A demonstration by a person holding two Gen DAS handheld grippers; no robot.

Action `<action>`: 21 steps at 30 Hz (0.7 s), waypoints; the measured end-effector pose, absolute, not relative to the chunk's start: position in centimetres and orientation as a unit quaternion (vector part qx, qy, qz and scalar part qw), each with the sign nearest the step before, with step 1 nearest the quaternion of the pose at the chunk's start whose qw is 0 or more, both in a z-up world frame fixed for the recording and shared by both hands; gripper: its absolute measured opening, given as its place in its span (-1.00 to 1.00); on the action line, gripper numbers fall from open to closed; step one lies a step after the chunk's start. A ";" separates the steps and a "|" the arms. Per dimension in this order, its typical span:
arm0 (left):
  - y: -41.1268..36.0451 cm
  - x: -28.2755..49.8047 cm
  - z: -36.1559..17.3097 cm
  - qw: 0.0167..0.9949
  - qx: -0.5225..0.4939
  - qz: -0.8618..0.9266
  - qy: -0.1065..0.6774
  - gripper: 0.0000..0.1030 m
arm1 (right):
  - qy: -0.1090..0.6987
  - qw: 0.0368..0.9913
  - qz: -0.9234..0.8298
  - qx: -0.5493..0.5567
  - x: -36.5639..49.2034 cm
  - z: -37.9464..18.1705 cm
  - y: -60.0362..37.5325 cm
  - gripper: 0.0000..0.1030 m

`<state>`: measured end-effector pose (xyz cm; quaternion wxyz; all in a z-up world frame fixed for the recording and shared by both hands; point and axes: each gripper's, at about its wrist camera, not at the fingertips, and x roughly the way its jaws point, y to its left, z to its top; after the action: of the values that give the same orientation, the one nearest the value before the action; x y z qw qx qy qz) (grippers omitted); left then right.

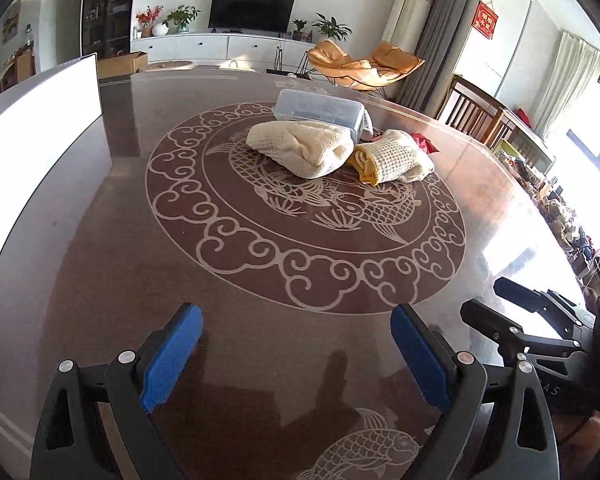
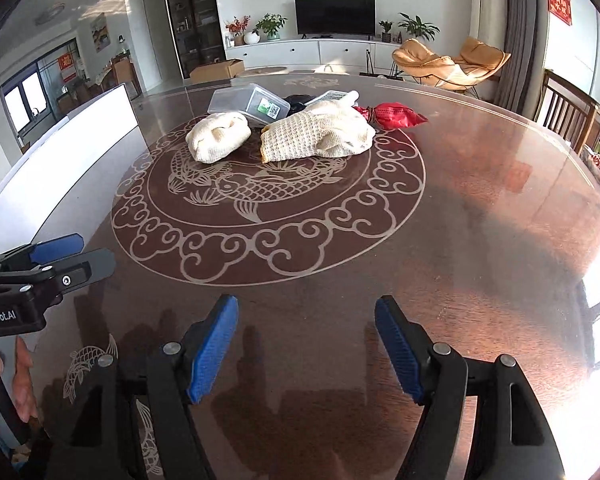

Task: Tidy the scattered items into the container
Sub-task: 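Move both open tools back over the table toward the knitted cloths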

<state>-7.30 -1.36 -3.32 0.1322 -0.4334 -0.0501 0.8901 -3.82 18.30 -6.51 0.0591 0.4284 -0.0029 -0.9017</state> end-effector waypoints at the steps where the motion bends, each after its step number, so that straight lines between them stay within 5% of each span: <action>1: -1.3 -7.7 -3.5 0.131 -0.433 0.891 -0.045 0.87 | -0.005 0.057 -0.901 0.430 -3.9 -6.7 18.3 0.40; 9: -1.2 -9.6 -4.0 0.146 -0.436 0.887 -0.030 0.87 | -0.012 0.055 -0.900 0.433 -4.1 -7.1 18.4 0.40; 21: 2.7 -13.6 -4.2 0.180 -0.449 0.870 0.095 1.00 | -0.006 0.057 -0.898 0.437 -4.3 -7.3 18.0 0.49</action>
<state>-13.64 2.74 -4.19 0.1800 -0.4485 0.0947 0.8703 -4.25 18.01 -7.30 0.0574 0.4368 -0.0057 -0.8977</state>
